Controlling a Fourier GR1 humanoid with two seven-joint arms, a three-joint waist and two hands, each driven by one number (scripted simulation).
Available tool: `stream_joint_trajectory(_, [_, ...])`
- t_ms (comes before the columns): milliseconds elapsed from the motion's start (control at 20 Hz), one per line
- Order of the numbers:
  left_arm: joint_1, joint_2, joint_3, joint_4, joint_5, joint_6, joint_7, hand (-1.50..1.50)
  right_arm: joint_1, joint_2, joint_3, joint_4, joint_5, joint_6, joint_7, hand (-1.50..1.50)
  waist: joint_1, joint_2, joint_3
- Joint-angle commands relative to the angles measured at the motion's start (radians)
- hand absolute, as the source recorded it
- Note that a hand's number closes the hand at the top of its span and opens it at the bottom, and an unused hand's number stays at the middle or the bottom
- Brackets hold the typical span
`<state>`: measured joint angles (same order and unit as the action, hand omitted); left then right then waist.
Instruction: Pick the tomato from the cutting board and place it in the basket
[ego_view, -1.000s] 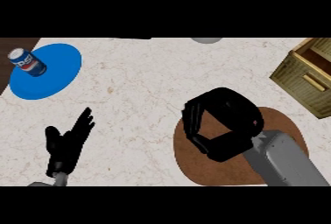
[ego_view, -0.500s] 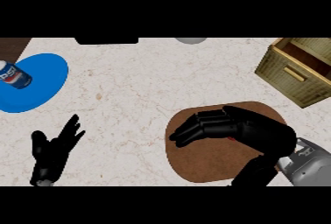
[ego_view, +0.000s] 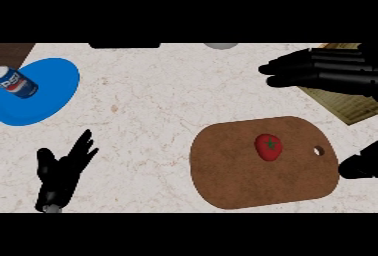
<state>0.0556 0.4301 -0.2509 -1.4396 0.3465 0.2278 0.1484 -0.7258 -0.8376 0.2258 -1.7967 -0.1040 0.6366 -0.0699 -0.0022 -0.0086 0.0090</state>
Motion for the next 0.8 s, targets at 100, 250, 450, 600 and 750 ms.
stream_joint_trajectory(100, [0.041, -0.014, -0.041, 0.020, -0.012, 0.003, 0.072, 0.00, -0.143, -0.181, -0.027, 0.094, -0.016, 0.272, -0.032, -1.50, 0.020, 0.011, -0.010])
stream_joint_trajectory(250, [0.048, -0.017, -0.035, 0.061, -0.025, -0.008, 0.027, 0.00, -0.202, -0.260, -0.024, 0.151, 0.025, 0.403, -0.093, -1.50, 0.029, 0.017, -0.011])
stream_joint_trajectory(450, [-0.003, 0.001, -0.009, 0.065, -0.018, -0.018, 0.075, 0.00, -0.196, -0.283, -0.010, 0.160, 0.109, 0.434, -0.177, -1.50, 0.020, 0.017, -0.008])
stream_joint_trajectory(600, [0.065, -0.035, -0.051, 0.036, -0.044, 0.001, 0.050, 0.00, -0.217, -0.272, 0.029, 0.137, 0.118, 0.415, -0.144, -1.50, 0.027, 0.013, -0.010])
stream_joint_trajectory(750, [0.039, -0.004, -0.002, 0.051, -0.009, -0.042, 0.055, 0.00, -0.158, -0.271, 0.041, 0.130, 0.162, 0.377, -0.223, -1.50, 0.018, 0.015, -0.008])
